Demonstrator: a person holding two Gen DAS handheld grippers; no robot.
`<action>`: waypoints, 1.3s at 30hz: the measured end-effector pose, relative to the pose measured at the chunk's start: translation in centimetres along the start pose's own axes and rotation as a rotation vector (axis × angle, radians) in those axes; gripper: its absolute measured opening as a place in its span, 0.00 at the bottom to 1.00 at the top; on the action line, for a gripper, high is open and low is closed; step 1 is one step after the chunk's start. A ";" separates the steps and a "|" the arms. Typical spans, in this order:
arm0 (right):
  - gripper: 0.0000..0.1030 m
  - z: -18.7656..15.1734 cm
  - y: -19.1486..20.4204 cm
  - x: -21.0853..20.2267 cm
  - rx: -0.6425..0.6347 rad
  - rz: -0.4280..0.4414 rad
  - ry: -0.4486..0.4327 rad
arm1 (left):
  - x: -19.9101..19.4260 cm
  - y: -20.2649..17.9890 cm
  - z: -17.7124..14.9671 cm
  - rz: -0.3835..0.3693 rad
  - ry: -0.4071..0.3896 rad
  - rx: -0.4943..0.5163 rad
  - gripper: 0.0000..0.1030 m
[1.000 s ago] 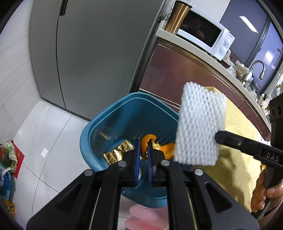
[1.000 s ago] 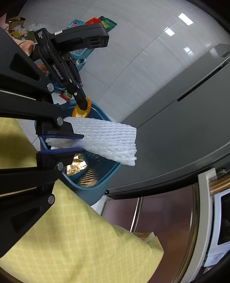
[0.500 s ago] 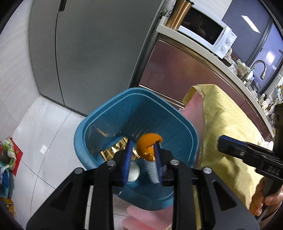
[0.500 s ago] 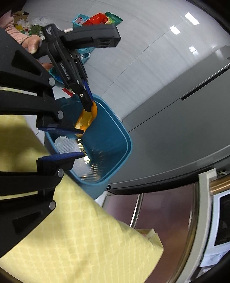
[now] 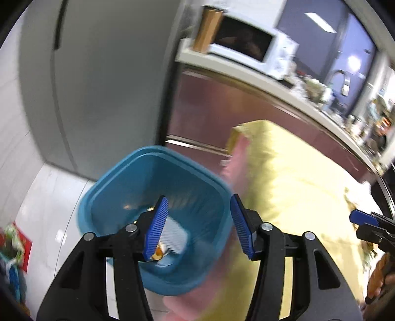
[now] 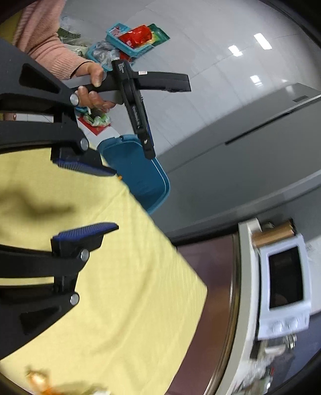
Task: Collect trash
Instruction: 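Move both tools back over the remaining trash on the table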
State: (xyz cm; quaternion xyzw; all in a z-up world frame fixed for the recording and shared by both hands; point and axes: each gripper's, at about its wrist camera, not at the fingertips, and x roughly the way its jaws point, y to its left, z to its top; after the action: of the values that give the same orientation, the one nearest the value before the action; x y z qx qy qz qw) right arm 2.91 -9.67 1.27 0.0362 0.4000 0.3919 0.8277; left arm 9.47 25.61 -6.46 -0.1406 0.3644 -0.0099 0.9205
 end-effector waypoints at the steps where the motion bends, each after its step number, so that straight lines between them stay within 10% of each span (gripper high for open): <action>1: 0.44 -0.5 -0.8 -1.1 0.012 -0.019 -0.021 | -0.2 -1.0 0.0 -0.023 -0.006 0.020 0.52; 20: 0.54 -9.9 -14.2 -18.9 0.378 -0.413 -0.292 | 1.0 -30.6 -8.6 -0.670 0.209 0.521 0.57; 28: 0.54 -11.0 -16.8 -20.4 0.399 -0.374 -0.353 | 2.5 -35.9 -11.0 -0.702 0.311 0.552 0.59; 39: 0.54 -10.7 -19.9 -18.4 0.385 -0.203 -0.343 | 3.7 -34.9 -9.4 -0.560 0.332 0.422 0.59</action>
State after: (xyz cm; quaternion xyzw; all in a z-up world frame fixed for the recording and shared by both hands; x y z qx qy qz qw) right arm 0.94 -38.59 -1.72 0.2184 0.3226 0.2118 0.8963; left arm 8.84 -10.73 -6.18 -0.0387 0.4459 -0.3585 0.8193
